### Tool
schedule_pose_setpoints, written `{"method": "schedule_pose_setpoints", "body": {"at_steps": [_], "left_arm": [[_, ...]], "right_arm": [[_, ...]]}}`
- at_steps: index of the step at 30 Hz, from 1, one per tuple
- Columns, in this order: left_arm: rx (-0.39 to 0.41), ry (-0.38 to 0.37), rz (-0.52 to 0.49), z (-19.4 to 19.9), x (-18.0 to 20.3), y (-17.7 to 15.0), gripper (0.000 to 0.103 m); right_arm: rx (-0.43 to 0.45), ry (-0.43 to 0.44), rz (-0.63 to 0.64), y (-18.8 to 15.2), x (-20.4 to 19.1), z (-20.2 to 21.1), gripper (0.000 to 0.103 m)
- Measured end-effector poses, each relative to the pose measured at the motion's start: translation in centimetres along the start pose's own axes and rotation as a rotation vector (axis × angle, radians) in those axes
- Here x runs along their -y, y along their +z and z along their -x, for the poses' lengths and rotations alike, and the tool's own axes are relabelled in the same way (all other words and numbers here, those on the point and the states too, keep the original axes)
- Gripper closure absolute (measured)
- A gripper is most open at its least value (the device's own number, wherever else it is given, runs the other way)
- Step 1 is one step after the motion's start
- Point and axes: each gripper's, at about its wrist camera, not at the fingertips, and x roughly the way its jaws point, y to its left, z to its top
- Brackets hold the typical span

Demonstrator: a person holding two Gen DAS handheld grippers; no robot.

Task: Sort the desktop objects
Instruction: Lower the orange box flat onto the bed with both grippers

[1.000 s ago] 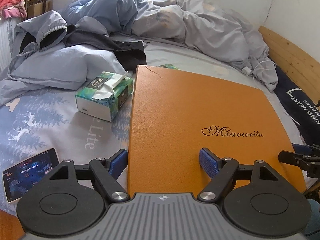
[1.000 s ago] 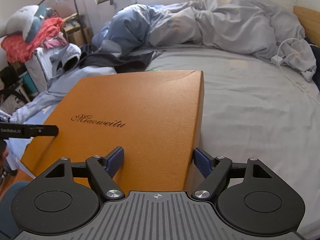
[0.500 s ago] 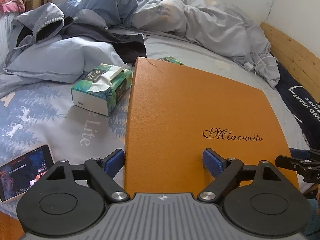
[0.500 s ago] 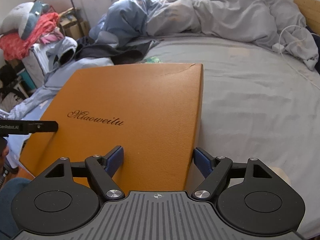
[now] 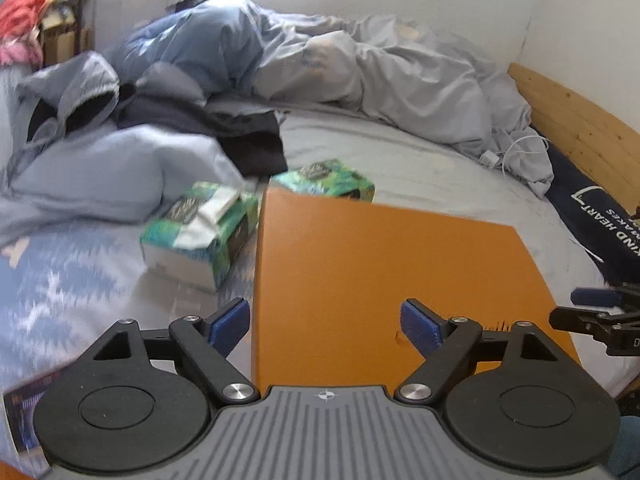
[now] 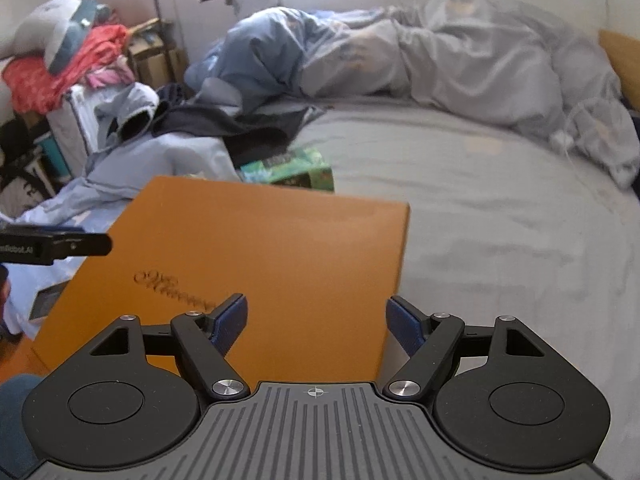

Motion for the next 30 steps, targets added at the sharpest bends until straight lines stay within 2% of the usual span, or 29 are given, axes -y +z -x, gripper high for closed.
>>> {"method": "schedule_pose_setpoints", "body": {"at_steps": [8,15,21,30], "left_arm": [[-0.002,-0.006,-0.126,-2.8,2.1,2.1,0.020],[-0.046,-0.005,-0.141,-4.8,1.9,2.0,0.029],[-0.044,-0.006,-0.164,-5.1,2.0,2.1,0.029],[-0.030,0.044,-0.281,-5.4,3.3,1.1,0.029]], "right_arm": [[-0.018,-0.009,0.085,2.3,-0.1,-3.3,0.024],[-0.039,0.005,0.105,2.5,-0.2,-4.4,0.026],[-0.050,0.004,0.116,2.2,-0.2,-4.8,0.028],[-0.064,0.004,0.128,1.9,-0.3,-5.3,0.027]]}}
